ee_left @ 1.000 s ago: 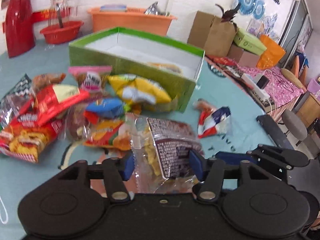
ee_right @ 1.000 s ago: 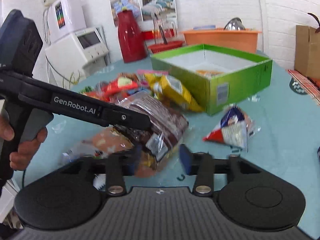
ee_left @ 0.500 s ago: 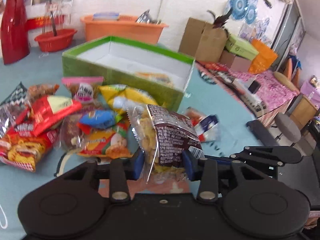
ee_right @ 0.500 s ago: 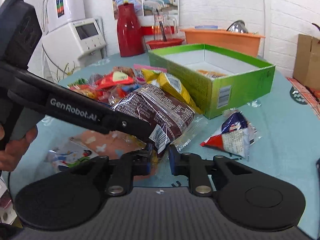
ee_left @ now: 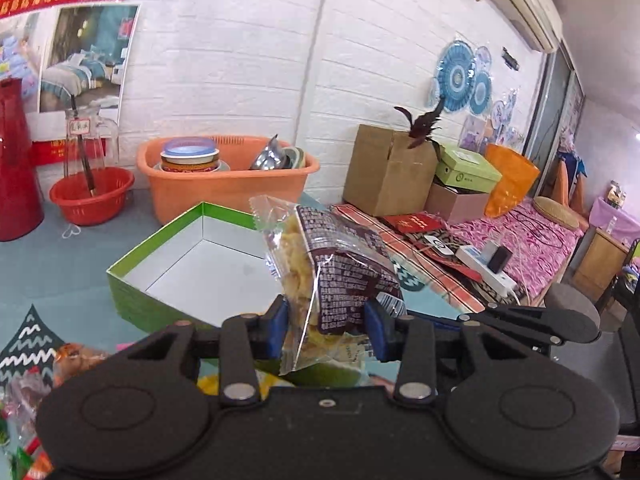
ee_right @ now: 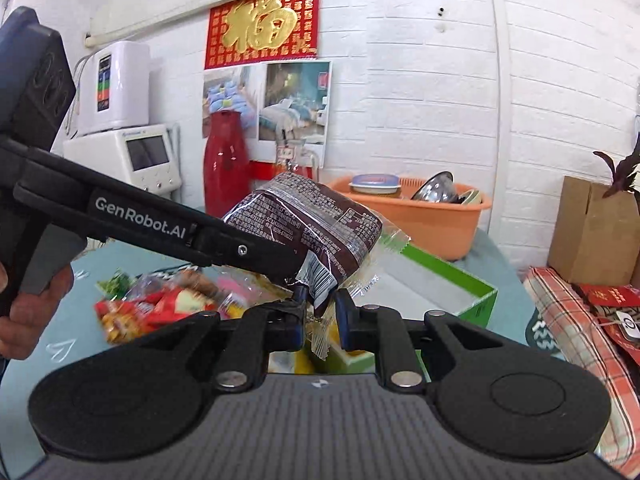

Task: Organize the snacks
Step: 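Lift the cracker bag into the green box and release it, then grasp the white 'I'm' snack packet with the left gripper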

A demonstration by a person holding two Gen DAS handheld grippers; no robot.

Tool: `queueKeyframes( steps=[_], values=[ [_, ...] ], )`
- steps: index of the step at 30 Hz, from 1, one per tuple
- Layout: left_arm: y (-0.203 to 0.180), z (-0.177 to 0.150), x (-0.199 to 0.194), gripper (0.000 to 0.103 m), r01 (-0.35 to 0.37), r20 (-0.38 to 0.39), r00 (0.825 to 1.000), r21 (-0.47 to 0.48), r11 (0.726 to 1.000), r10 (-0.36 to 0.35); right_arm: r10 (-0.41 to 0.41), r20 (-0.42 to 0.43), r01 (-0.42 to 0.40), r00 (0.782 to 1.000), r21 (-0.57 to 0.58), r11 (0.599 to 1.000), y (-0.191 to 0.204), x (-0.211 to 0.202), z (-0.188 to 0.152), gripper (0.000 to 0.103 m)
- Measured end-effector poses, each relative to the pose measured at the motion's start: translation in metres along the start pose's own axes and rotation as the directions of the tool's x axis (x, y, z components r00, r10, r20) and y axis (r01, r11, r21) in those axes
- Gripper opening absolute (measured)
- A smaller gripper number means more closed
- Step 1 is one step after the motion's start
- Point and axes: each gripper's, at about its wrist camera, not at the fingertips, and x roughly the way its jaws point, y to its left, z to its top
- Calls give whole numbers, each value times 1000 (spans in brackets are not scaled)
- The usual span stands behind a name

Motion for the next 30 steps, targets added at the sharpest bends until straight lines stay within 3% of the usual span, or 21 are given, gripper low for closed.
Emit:
queueKeyframes(
  steps=[12, 13, 14, 15, 18, 19, 20, 21, 30],
  values=[
    [49, 4, 82, 76, 4, -85, 996, -76, 997, -11, -18, -75, 27, 997, 117, 993, -33, 86, -8, 28],
    [53, 3, 88, 85, 4, -97, 995, -82, 997, -12, -23, -81, 32, 996, 116, 993, -34, 91, -9, 28],
    [54, 2, 92, 103, -1, -105, 994, -84, 996, -8, -28, -86, 38, 996, 116, 993, -35, 95, -10, 28],
    [55, 1, 96, 103, -25, -115, 993, -84, 996, 15, -30, -87, 40, 996, 116, 992, -37, 99, -12, 29],
    [55, -5, 91, 103, -66, -72, 995, -48, 997, 63, -66, -106, 76, 992, 102, 992, -40, 106, -17, 47],
    [54, -7, 87, 103, -79, -62, 995, -38, 996, 77, -63, -115, 75, 991, 99, 992, -41, 107, -18, 63],
    [53, -6, 85, 103, -88, -69, 994, -32, 996, 86, -53, -120, 66, 991, 105, 992, -43, 105, -21, 89],
    [54, -6, 83, 103, -88, -80, 993, -33, 996, 85, -45, -117, 59, 992, 113, 992, -44, 103, -22, 100],
    [46, -15, -2, 103, -78, -86, 994, -116, 990, 68, -25, -55, 31, 998, 109, 994, -28, 38, -11, 103]
  ],
)
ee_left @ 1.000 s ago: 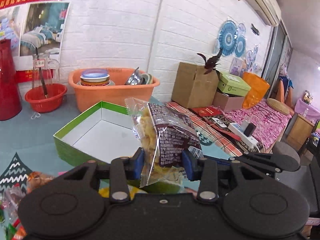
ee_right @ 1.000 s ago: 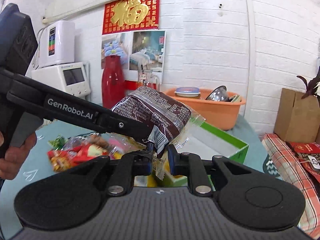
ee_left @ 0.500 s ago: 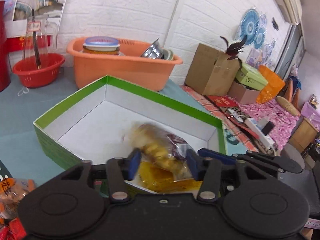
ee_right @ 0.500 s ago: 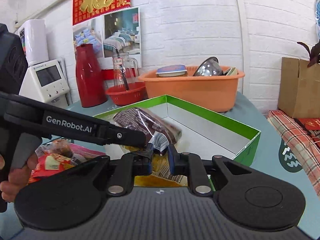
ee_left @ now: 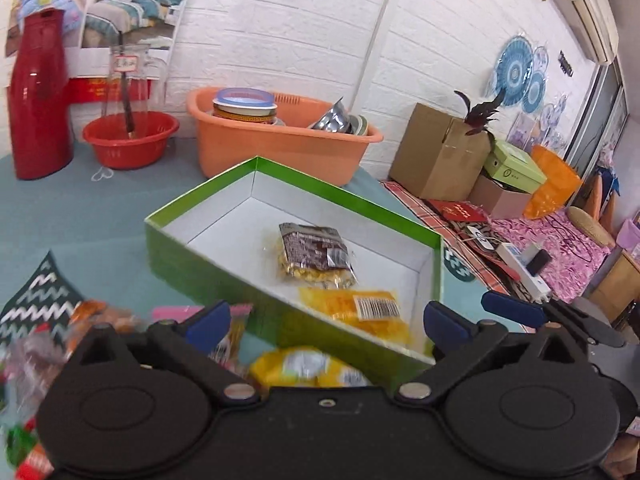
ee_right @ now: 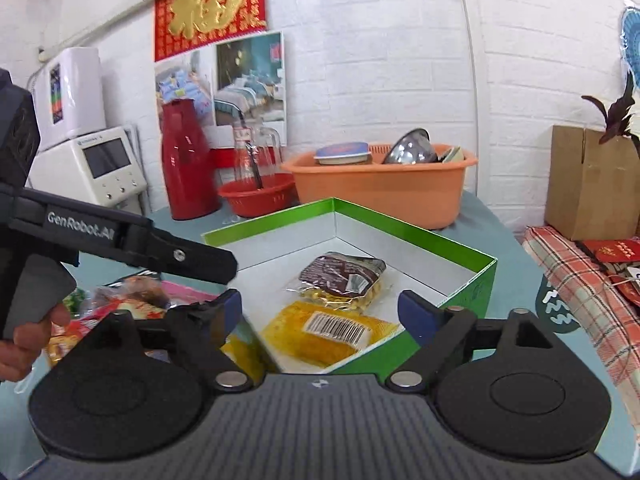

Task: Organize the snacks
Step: 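Grasp the white 'I'm' snack packet with the left gripper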

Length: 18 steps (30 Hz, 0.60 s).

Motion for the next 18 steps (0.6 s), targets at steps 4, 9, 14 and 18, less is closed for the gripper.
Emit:
queueKeyframes(
  steps=[4, 9, 14, 18],
  values=[
    [-1, -32, -45, 103, -7, 0, 1000, 30, 1000, 7, 88, -18, -88, 996, -12, 996, 13, -40, -13, 103],
    [6, -77, -79, 103, 16, -66, 998, -6, 1000, -16, 170, -72, -170, 983, 6, 985, 30, -72, -44, 103],
    [4, -118, -95, 103, 15, -135, 991, 27, 1000, -11, 240, -113, -239, 964, 18, 971, 45, -91, -77, 103],
    [14, -140, -99, 103, 23, -170, 985, -12, 1000, -25, 278, -174, -284, 945, -6, 959, 72, -97, -97, 103]
  ],
)
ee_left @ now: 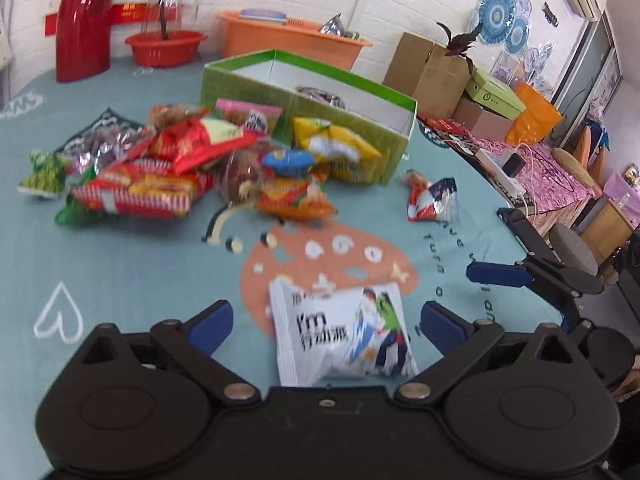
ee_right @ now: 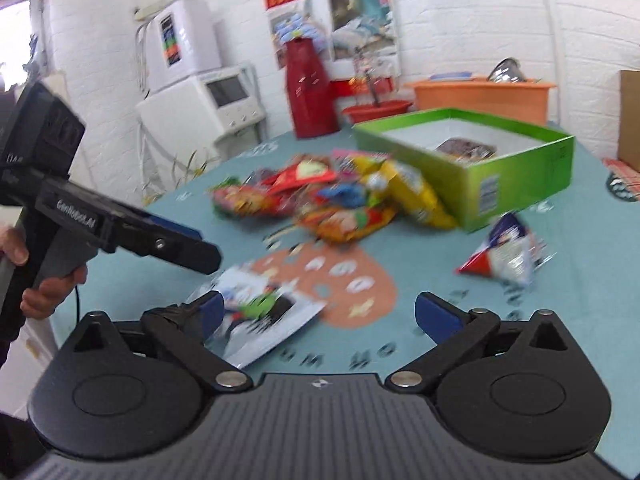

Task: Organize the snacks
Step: 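Grasp the white 'I'm' snack packet with the left gripper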

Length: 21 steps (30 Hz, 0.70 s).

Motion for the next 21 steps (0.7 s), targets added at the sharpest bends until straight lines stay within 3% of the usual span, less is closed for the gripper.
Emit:
queueKeyframes(
  steps=[7, 15, 17, 21],
  values=[
    [7, -13, 1, 103, 37, -12, 999, -40, 998, -38, 38, -46, -39, 998, -24, 999, 31, 18, -5, 103],
    [10, -10, 19, 103, 65, -41, 997, -66, 996, -68, 20, -92, -24, 996, -36, 999, 35, 41, -6, 103],
    [10, -9, 23, 83, 84, -45, 995, -73, 994, -87, 27, -91, -30, 996, -35, 999, 34, 45, -6, 103],
    [4, -7, 25, 68, 66, -20, 998, -59, 996, -67, 12, -77, -15, 997, -38, 999, 30, 49, -4, 102]
  ],
)
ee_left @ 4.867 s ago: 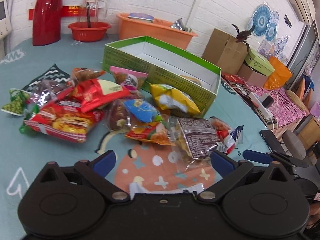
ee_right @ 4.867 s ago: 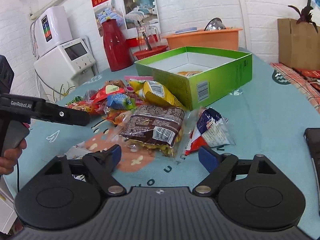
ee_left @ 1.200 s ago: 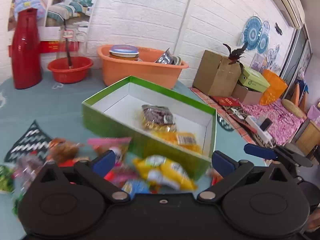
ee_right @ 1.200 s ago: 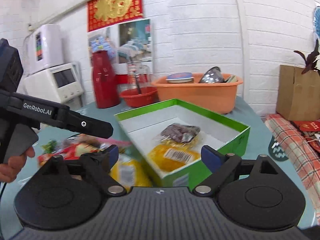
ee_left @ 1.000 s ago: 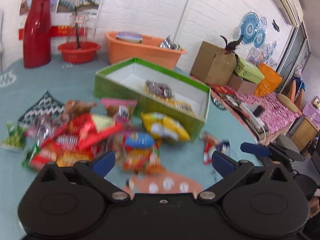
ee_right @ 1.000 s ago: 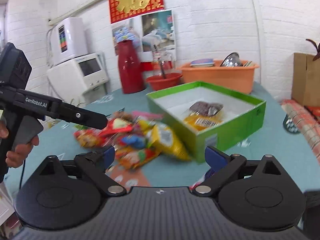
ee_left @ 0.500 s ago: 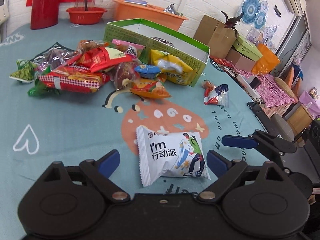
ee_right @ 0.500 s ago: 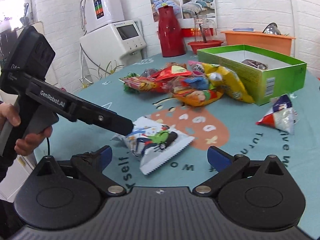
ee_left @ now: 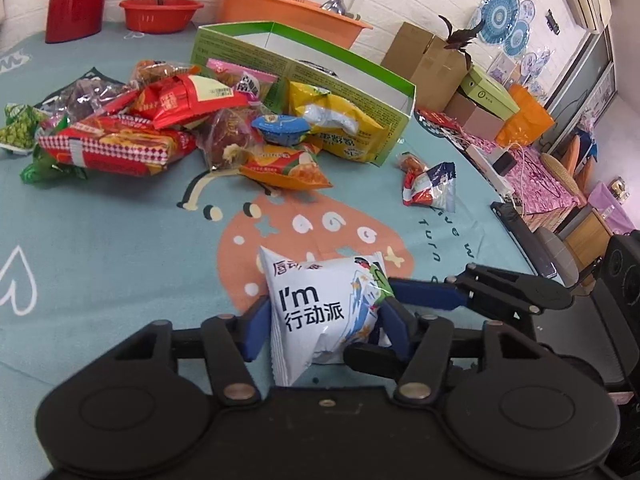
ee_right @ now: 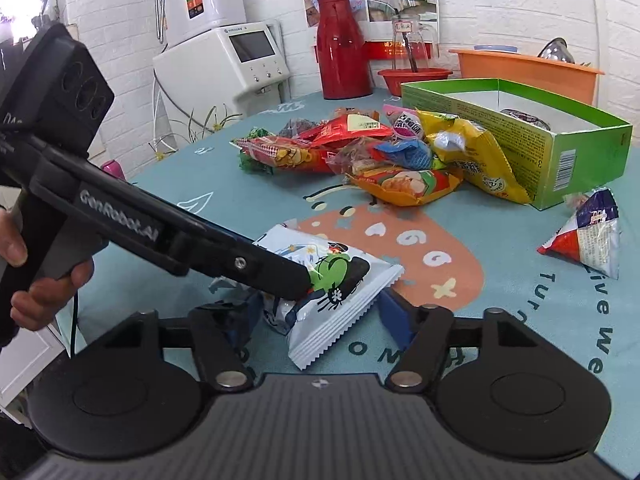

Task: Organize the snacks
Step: 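Grasp the white 'I'm' snack packet with the left gripper, then drop the white packet into the green box with the left gripper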

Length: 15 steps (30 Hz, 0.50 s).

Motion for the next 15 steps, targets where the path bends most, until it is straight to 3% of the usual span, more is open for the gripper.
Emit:
queueKeyframes(
  steps=[3, 4, 8, 15],
  values=[
    [-8, 4, -1, 63, -5, 19, 1000, 18, 1000, 5, 27, -2, -27, 1000, 20, 999, -5, -2, 1, 67],
    [-11, 5, -1, 63, -8, 26, 1000, 33, 999, 7, 39, -1, -39, 999, 31, 999, -6, -3, 1, 62],
    [-26, 22, -6, 62, 4, 69, 998, 80, 997, -10, 15, 29, -16, 999, 24, 1000, -11, -13, 7, 61],
    [-50, 81, -6, 62, 54, 207, 975, 152, 987, -86, -68, 187, 72, 980, -14, 997, -34, -40, 51, 60]
  ],
)
